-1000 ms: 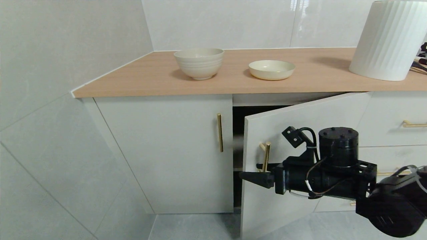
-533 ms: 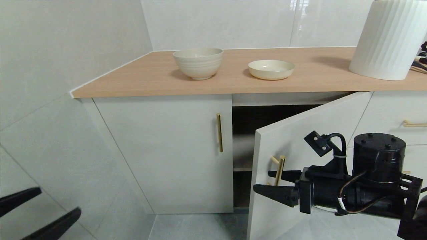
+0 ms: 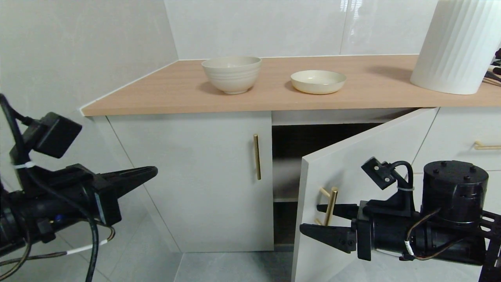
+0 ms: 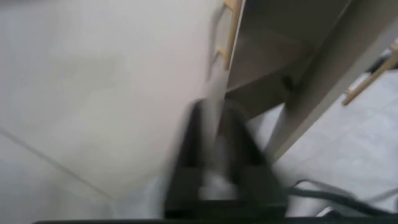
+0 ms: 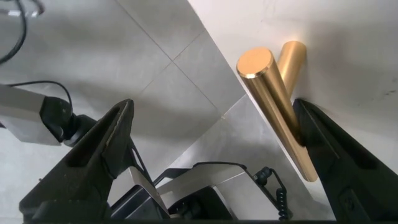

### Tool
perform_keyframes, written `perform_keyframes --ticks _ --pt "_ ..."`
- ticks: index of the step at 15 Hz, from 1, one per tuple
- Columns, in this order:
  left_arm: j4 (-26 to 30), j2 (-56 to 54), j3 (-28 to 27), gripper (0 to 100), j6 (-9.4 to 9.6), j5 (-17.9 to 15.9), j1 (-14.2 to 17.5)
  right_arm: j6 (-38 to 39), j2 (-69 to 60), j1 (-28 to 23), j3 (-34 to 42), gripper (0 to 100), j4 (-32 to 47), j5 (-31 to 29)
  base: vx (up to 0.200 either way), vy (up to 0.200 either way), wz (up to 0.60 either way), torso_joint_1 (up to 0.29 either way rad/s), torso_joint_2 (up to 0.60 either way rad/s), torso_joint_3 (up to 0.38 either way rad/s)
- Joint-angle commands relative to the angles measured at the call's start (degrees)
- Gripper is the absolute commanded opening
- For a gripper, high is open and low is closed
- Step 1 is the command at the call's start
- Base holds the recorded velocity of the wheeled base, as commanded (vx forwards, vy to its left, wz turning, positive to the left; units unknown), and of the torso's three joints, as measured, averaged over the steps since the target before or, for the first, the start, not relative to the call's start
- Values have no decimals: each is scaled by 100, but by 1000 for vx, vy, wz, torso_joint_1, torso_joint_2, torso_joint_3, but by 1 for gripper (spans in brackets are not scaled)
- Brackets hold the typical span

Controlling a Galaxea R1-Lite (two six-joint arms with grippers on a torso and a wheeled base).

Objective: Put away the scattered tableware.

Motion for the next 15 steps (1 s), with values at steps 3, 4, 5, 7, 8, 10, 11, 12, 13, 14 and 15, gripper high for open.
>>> perform_keyframes --ticks 3,4,5,7,8,10,11,12,13,14,15 --pt "-561 887 -318 0 -798 27 -731 13 -109 9 59 100 8 45 0 0 0 0 0 0" --pt "-588 1124 -318 0 -947 10 -1074 4 -126 9 94 100 8 45 0 0 0 0 0 0" --pt "-667 1432 -318 0 -973 -26 -1346 -5 -126 9 103 100 8 45 0 0 0 0 0 0" --pt "-1432 2372 -380 0 -973 -122 -1768 -5 -118 9 138 100 8 53 0 0 0 0 0 0" --pt "-1748 2610 -389 0 -973 -131 -1874 -5 -109 9 138 100 8 53 0 0 0 0 0 0" --pt "-3049 3603 -520 0 -991 -96 -2260 -14 -91 9 156 100 8 53 0 0 0 0 0 0" --pt "-3242 3840 -556 0 -1017 -96 -2383 -14 -91 9 165 100 8 53 0 0 0 0 0 0" --pt "-3242 3946 -679 0 -1114 -96 -2489 -14 -82 9 165 100 8 53 0 0 0 0 0 0" --pt "-3233 4016 -863 0 -1255 -105 -2559 -14 -82 9 165 100 8 53 0 0 0 0 0 0" --pt "-3224 4042 -960 0 -1290 -114 -2586 -14 -82 9 165 100 8 45 0 0 0 0 0 0" --pt "-3172 4130 -1206 0 -1299 -114 -2630 -14 -91 9 165 100 8 45 0 0 0 0 0 0"
